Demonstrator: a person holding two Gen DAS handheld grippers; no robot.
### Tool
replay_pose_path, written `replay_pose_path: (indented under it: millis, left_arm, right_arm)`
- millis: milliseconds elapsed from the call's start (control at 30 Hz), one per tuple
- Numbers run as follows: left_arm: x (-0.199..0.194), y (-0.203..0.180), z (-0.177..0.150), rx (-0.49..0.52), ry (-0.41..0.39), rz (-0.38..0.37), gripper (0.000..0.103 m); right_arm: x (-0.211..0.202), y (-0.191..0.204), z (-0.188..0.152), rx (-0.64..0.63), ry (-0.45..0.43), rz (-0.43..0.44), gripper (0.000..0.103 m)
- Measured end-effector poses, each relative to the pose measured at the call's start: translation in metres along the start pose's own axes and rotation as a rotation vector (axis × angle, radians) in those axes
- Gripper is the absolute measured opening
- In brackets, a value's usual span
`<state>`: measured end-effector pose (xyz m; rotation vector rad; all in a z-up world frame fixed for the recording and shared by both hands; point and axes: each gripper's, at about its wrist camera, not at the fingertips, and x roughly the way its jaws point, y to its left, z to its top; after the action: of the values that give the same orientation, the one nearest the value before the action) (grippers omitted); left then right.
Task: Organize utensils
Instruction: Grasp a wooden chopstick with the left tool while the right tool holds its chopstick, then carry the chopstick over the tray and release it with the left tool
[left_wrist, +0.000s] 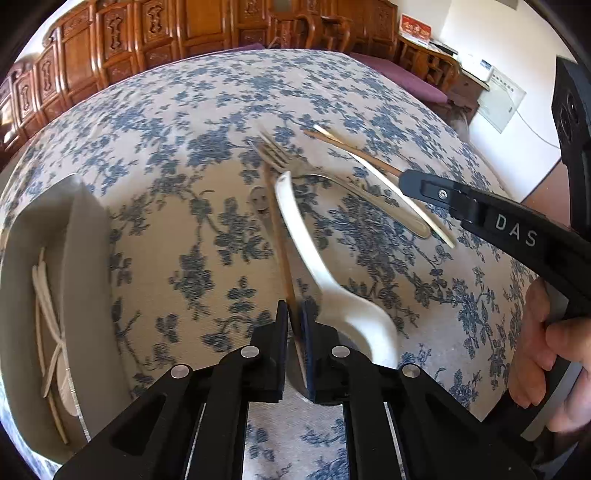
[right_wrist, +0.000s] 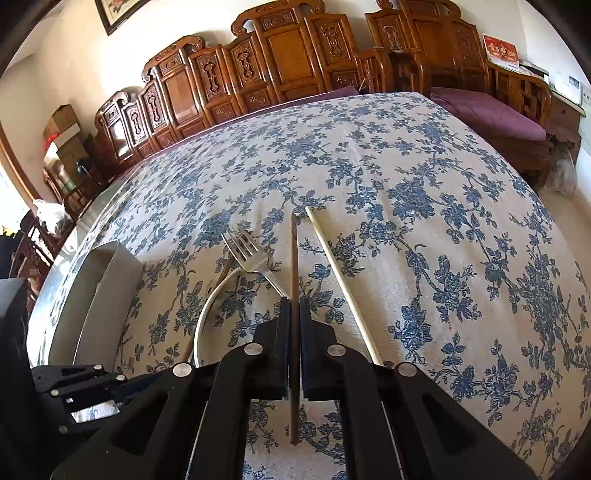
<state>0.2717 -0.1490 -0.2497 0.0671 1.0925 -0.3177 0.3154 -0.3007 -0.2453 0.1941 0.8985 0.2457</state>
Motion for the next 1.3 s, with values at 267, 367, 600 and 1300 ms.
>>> replay_pose_path:
  millis: [267,367,600,1300]
  left_arm:
    - [-0.026,0.020,-0.009,-0.027,-0.055,0.015,0.004]
    - [-0.038,0.024,-0.013,-0.026,-0.079,0.029,0.004]
    - [-0.067,0.033,-0.022,-0.028,-0.129,0.054,0.004]
    - [-0.113,0.070,-0.036,-0.077,-0.191,0.124,0.004]
  right_arm:
    - [-0.003,0.004,0.000,-0.013,-0.009,0.002,0.006]
    - [-0.005,0.007,-0.002,-0.022,-0.013,0.003,0.006]
    - [-0.010,0.015,-0.003,-0.048,-0.023,0.008,0.006]
    - [-0.031,0.046,-0.006,-0.133,-0.103,0.066,0.006]
